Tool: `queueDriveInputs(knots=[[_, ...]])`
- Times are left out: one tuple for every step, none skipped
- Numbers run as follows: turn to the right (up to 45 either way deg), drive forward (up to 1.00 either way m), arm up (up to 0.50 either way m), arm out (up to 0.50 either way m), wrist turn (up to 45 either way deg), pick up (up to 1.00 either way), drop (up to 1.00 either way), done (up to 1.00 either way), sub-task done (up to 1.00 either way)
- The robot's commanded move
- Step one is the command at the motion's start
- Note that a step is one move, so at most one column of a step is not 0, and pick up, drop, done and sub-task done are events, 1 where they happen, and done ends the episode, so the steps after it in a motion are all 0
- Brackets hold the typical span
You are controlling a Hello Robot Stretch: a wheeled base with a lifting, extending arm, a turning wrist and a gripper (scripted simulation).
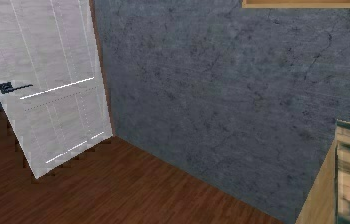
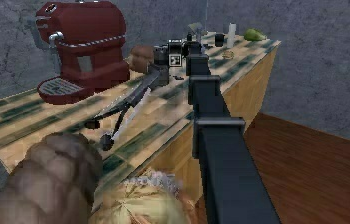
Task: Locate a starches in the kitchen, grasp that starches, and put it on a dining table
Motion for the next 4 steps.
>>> queueDriveInputs(knots=[[0.0, 0.0, 0.0, -0.42, 0.0, 0.0, 0.0, 0.0, 0.0], [-45.0, 0.0, 0.0, 0.0, 0.0, 0.0, 0.0, 0.0, 0.0], [-27.0, 0.0, 0.0, 0.0, 0.0, 0.0, 0.0, 0.0, 0.0], [0.0, 0.25, 0.0, 0.0, 0.0, 0.0, 0.0, 0.0, 0.0]])
